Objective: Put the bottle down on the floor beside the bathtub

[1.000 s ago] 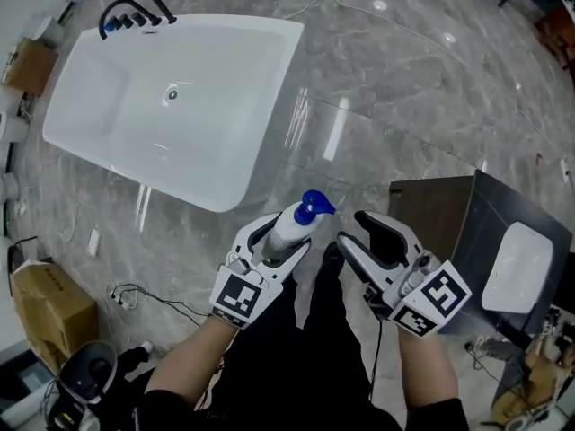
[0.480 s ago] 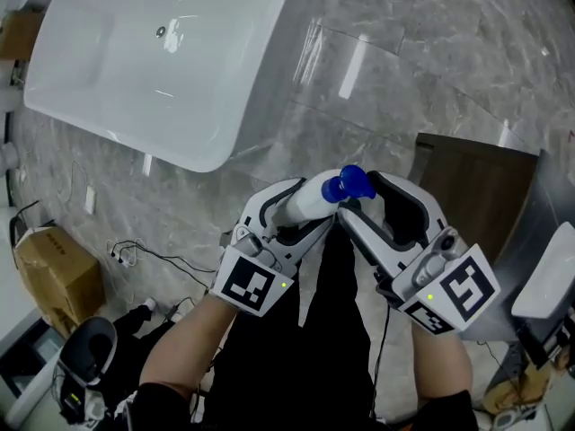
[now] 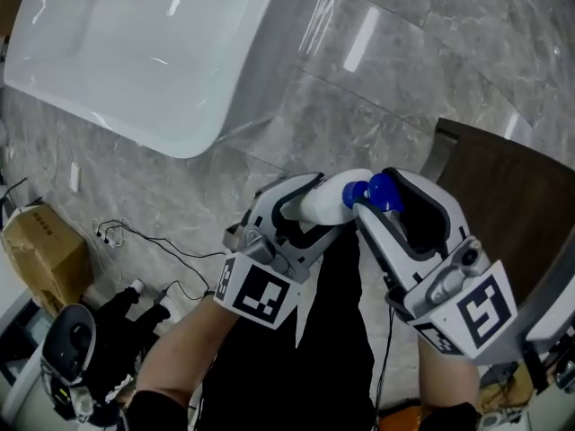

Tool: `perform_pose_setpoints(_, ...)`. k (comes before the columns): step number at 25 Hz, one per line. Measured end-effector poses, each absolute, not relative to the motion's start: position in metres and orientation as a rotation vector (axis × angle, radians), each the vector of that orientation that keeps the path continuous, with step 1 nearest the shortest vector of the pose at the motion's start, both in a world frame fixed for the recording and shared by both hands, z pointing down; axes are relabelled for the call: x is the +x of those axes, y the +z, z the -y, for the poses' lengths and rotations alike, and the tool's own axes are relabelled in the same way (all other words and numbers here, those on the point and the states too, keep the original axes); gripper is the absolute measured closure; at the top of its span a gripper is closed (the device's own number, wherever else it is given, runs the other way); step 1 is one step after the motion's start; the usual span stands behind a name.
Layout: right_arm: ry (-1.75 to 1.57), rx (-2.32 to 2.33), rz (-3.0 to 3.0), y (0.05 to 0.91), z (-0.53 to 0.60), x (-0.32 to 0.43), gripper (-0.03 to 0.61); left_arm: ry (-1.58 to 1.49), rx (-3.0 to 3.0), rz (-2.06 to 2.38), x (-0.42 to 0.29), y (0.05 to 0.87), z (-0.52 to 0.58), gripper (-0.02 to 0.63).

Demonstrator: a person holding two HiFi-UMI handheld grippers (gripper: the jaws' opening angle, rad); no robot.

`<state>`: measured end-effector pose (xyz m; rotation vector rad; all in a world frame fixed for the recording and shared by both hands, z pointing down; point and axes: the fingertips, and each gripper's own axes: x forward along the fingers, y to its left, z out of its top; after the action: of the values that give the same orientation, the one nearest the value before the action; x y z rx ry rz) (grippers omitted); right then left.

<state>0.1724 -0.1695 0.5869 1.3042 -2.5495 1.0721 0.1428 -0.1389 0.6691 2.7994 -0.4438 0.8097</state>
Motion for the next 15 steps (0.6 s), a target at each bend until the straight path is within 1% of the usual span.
perform_pose_setpoints(9, 1.038, 1.250, 2.493, 0.673, 0.164, 0.135, 0.405, 0.802, 2.737, 0.386, 0.119, 0.769, 0.131, 0.347)
perform_pose_setpoints(15, 1.030, 1.222, 2.444, 0.716, 0.159, 0.121, 0.407, 0.801, 2.657, 0.355, 0.102, 0.816, 0.121, 0.342)
